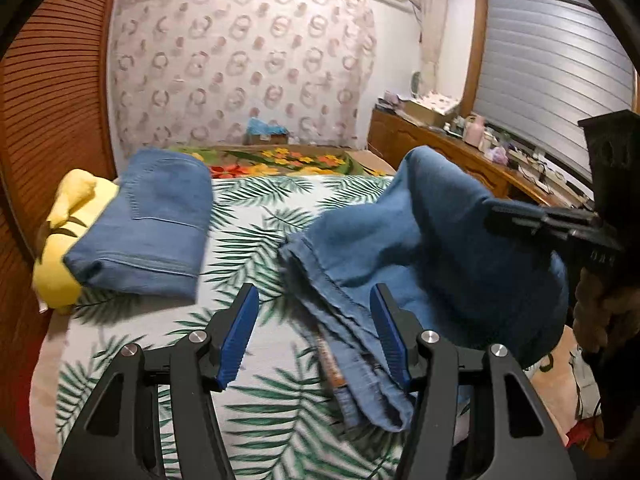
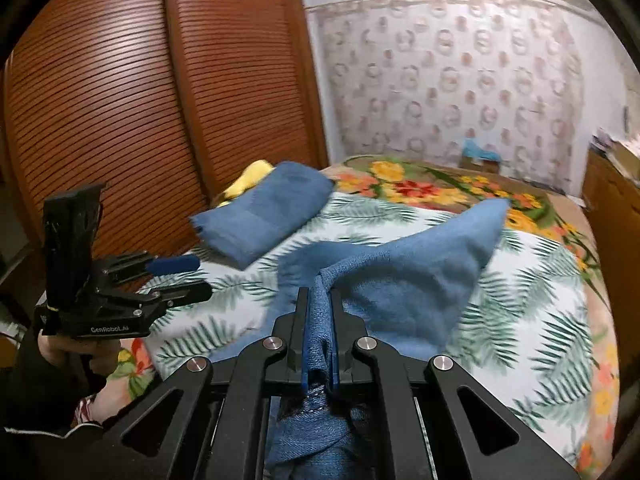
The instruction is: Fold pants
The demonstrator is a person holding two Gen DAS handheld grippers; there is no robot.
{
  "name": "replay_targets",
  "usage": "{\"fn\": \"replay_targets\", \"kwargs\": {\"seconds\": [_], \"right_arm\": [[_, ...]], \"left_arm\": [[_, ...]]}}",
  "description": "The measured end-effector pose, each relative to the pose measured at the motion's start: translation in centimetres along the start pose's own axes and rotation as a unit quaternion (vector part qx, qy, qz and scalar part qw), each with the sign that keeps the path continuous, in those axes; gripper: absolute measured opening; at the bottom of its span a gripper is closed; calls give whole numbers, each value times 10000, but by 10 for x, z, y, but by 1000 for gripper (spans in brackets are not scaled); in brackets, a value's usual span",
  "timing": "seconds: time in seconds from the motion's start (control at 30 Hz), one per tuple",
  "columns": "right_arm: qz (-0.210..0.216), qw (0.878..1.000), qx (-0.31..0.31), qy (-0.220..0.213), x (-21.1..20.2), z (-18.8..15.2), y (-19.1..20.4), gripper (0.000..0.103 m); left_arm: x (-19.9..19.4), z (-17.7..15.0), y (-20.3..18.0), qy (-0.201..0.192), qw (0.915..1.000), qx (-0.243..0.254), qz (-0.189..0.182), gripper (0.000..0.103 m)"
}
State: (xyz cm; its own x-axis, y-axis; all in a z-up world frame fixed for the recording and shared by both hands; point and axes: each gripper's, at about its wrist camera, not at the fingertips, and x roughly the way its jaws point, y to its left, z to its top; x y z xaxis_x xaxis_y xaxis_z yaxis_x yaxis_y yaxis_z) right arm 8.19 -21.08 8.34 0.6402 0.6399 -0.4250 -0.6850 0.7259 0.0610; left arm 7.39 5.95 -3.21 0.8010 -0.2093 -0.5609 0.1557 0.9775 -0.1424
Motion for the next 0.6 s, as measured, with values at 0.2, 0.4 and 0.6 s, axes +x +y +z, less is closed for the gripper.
{"fn": "replay_targets", "kwargs": {"seconds": [0.2, 0.4, 0.6], "right_arm": [[375, 9985, -295, 253, 45, 6, 24, 7], [662, 9955, -384, 552, 80, 7, 30, 7], [882, 9901, -440, 995, 119, -5, 38, 6]], "left_arm": [[-17, -3, 24, -129, 9997, -148, 143, 60], [-27, -6, 36, -218, 9991, -268, 244, 60], [-29, -9, 47, -250, 9986, -352, 295, 61]]}}
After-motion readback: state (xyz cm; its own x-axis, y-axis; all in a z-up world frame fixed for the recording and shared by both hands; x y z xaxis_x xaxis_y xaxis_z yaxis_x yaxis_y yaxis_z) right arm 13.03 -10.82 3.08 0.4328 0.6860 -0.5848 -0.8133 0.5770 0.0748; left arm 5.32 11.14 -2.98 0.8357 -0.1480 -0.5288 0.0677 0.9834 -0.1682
